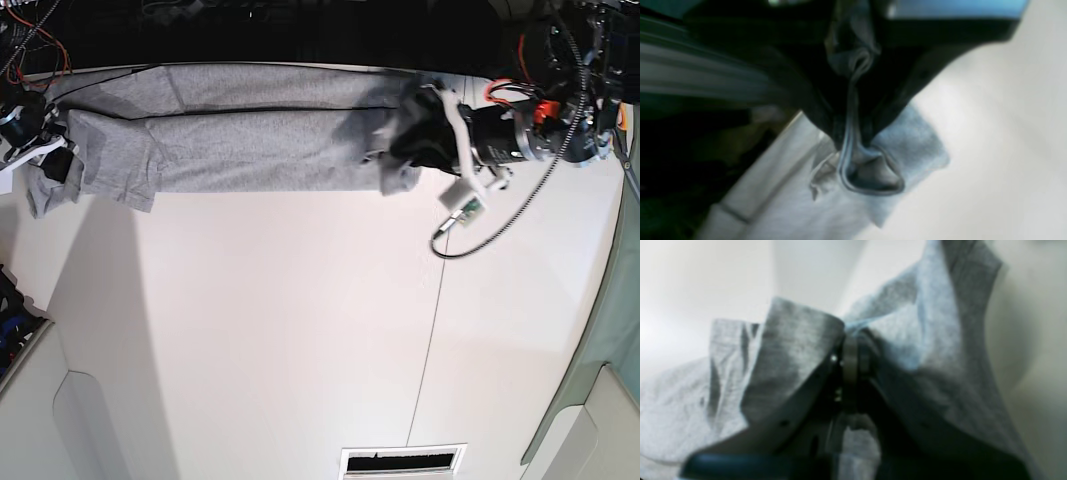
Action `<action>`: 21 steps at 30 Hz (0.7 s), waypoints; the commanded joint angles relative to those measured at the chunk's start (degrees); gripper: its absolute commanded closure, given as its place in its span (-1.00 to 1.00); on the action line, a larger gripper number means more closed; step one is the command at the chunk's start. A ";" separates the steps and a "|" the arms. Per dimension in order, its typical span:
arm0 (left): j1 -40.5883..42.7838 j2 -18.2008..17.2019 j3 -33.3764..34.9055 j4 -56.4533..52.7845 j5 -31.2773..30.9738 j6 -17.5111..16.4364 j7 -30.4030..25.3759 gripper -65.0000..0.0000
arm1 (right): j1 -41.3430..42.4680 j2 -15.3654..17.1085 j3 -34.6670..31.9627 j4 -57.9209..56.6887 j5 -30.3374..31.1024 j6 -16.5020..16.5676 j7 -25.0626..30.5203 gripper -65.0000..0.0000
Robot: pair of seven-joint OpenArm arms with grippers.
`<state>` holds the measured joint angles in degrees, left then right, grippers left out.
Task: Layout the t-shirt on the table in an organized manner, then fold the t-shirt properly
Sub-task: 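Drag the strip end with the left gripper toward the right gripper, folding it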
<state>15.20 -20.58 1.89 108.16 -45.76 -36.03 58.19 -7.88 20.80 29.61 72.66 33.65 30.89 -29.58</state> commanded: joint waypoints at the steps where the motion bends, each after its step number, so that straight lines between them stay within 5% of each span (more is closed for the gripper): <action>1: -1.62 1.09 1.66 0.94 0.68 -0.15 -1.68 1.00 | 0.61 1.07 0.33 0.94 0.55 0.61 1.09 1.00; 7: -7.26 10.97 10.84 -5.46 13.44 2.91 -6.12 1.00 | 0.90 1.09 0.31 0.94 -0.02 0.61 1.07 1.00; 18: -12.63 19.50 13.79 -22.32 12.63 2.29 -6.56 0.96 | 0.90 1.07 0.31 0.94 0.09 0.61 1.11 1.00; 21: -12.66 19.63 15.65 -22.73 9.88 1.05 -7.54 0.11 | 0.90 1.07 0.31 0.94 0.92 0.61 1.09 1.00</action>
<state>3.31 -1.58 17.45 84.58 -34.50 -33.89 51.68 -7.60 20.80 29.61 72.64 33.50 30.89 -29.74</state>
